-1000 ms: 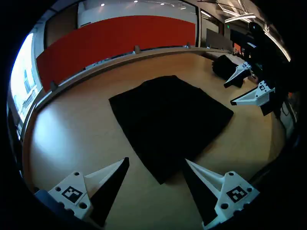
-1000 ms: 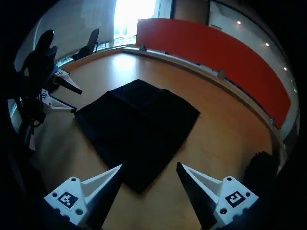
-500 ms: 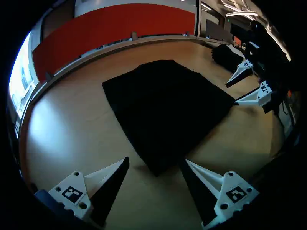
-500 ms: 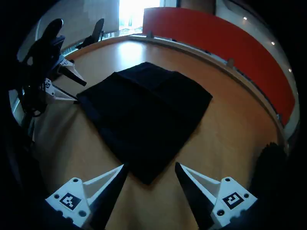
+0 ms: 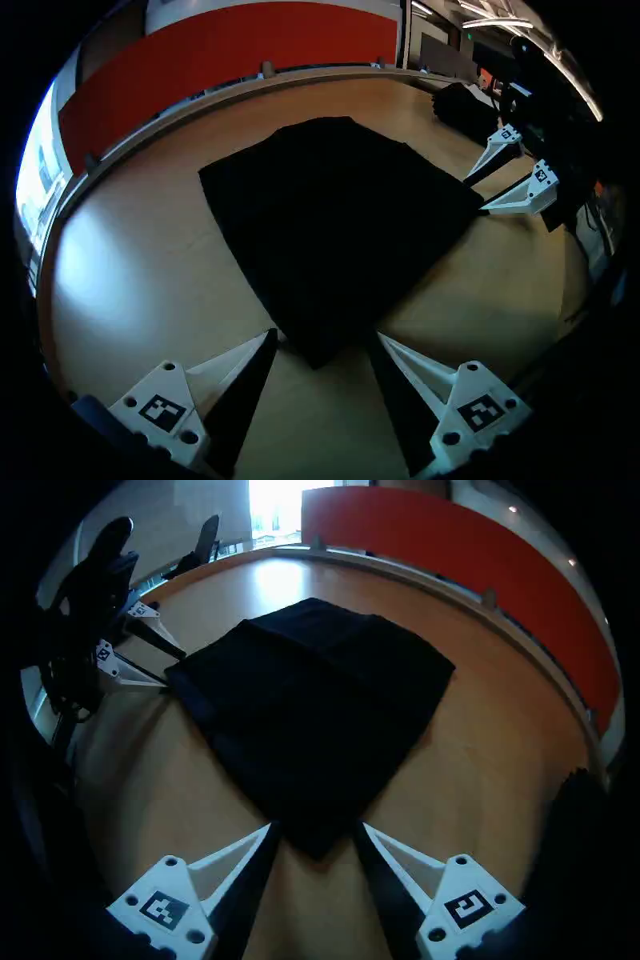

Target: Fold towel

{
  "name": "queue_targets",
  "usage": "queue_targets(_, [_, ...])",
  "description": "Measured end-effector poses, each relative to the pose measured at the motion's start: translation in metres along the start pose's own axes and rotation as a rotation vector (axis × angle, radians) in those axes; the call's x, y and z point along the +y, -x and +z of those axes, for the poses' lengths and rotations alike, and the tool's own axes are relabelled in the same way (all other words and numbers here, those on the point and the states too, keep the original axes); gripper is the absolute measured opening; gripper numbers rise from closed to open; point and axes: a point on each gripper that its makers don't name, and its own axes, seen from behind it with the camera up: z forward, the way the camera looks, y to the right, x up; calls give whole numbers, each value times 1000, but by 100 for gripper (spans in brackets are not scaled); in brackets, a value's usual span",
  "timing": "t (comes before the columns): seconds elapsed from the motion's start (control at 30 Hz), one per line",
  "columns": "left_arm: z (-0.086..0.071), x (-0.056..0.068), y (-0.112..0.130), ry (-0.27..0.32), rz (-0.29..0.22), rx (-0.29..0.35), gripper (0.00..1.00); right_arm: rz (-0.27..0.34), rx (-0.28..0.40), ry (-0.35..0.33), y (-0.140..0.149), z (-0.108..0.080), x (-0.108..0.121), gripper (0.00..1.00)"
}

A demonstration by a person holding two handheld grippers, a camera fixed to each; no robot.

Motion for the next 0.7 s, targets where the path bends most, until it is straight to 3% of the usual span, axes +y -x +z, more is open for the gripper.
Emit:
queue_targets(0.4, [0, 1, 0, -2, -2, -4, 77, -30, 5, -24, -1, 2, -3, 51])
queue_targets(0.7, [-1, 6, 1, 3, 4, -15, 63, -30, -1, -22, 0, 1, -1, 26])
